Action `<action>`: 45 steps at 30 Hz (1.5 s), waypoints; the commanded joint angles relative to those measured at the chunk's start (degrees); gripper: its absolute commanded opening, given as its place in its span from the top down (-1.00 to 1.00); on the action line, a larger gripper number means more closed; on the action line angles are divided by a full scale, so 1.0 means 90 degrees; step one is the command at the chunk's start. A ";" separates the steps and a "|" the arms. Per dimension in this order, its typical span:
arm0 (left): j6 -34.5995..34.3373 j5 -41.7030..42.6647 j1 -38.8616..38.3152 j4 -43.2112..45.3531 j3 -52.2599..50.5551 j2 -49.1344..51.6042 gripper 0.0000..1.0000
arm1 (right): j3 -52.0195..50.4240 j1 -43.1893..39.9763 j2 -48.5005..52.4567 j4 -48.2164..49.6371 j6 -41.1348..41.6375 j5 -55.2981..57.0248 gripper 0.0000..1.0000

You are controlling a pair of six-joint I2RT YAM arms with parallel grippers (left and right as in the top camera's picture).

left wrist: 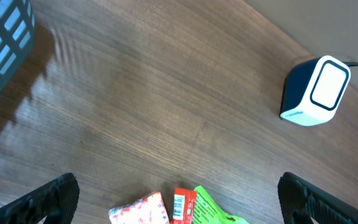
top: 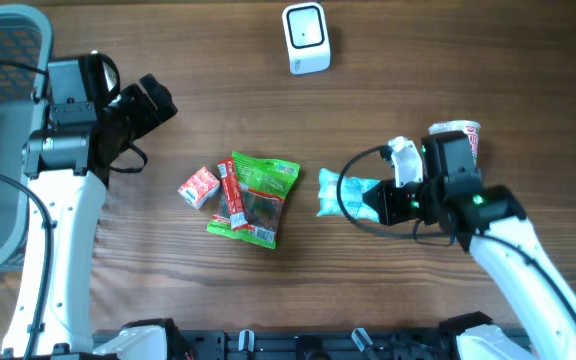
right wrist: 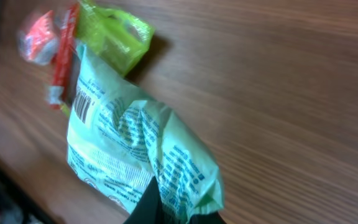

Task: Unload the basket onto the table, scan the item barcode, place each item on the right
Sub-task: 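Lift the light-blue packet to the scanner with the right gripper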

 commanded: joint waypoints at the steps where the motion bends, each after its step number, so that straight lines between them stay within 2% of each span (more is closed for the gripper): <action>1: 0.0027 -0.0056 0.0024 0.0019 0.0036 0.0005 -1.00 | 0.1892 0.0022 0.0738 -0.0984 -0.0272 0.1282 0.92; 4: 0.0027 -0.0056 0.0024 0.0019 0.0036 0.0005 -1.00 | 0.3900 0.0022 0.1564 -0.1860 -0.0372 0.2125 0.92; 7: 0.0027 -0.0056 0.0024 0.0019 0.0036 0.0005 -1.00 | 0.6353 0.0209 0.2669 -0.2960 -0.0624 0.3502 0.92; 9: 0.0027 -0.0056 0.0024 0.0019 0.0036 0.0005 -1.00 | 0.7570 0.0500 0.3259 -0.3075 -0.0952 0.4255 0.92; 11: 0.0027 -0.0056 0.0024 0.0019 0.0036 0.0005 -1.00 | 0.8259 0.0906 0.3684 -0.2776 -0.1457 0.5544 0.92; 13: 0.0027 -0.0058 0.0024 0.0019 0.0036 0.0005 -1.00 | 0.8296 0.1426 0.3968 -0.1712 -0.2499 0.6829 0.92; 16: 0.0027 -0.0056 0.0024 0.0019 0.0036 0.0005 -1.00 | 0.8291 0.1885 0.4486 -0.0481 -0.3599 0.7618 0.91; 19: 0.0027 -0.0058 0.0024 0.0019 0.0036 0.0005 -1.00 | 0.8291 0.2057 0.5462 0.0345 -0.3908 0.8590 0.91; 22: 0.0027 -0.0058 0.0024 0.0019 0.0036 0.0005 -1.00 | 0.8291 0.2057 0.6450 0.1494 -0.4733 0.9262 0.91; 25: 0.0027 -0.0056 0.0024 0.0019 0.0036 0.0005 -1.00 | 0.8291 0.2062 0.7400 0.3458 -0.6686 0.9809 0.91; 26: 0.0027 -0.0058 0.0024 0.0019 0.0036 0.0005 -1.00 | 0.8291 0.2064 0.7594 0.3886 -0.6929 0.9833 0.91; 29: 0.0027 -0.0056 0.0024 0.0019 0.0036 0.0007 -1.00 | 0.8291 0.2120 0.7866 0.4262 -0.7244 0.9777 0.91; 36: 0.0027 -0.0058 0.0024 0.0019 0.0036 0.0005 -1.00 | 0.8279 0.2140 0.7776 0.4155 -0.7176 0.9687 0.92; 39: 0.0027 -0.0058 0.0024 0.0019 0.0036 0.0005 -1.00 | 0.8279 0.2147 0.6958 0.3024 -0.6292 0.9029 0.92; 41: 0.0027 -0.0056 0.0024 0.0019 0.0036 0.0005 -1.00 | 0.8279 0.2132 0.6263 0.1812 -0.5316 0.8548 0.92; 42: 0.0027 -0.0056 0.0024 0.0019 0.0036 0.0005 -1.00 | 0.8279 0.2079 0.5792 0.0855 -0.4367 0.8225 0.92; 43: 0.0027 -0.0058 0.0024 0.0019 0.0036 0.0005 -1.00 | 0.8279 0.2028 0.5535 0.0219 -0.3823 0.7929 0.91; 45: 0.0027 -0.0056 0.0024 0.0019 0.0036 0.0005 -1.00 | 0.8279 0.1678 0.4855 -0.2072 -0.1974 0.6130 0.92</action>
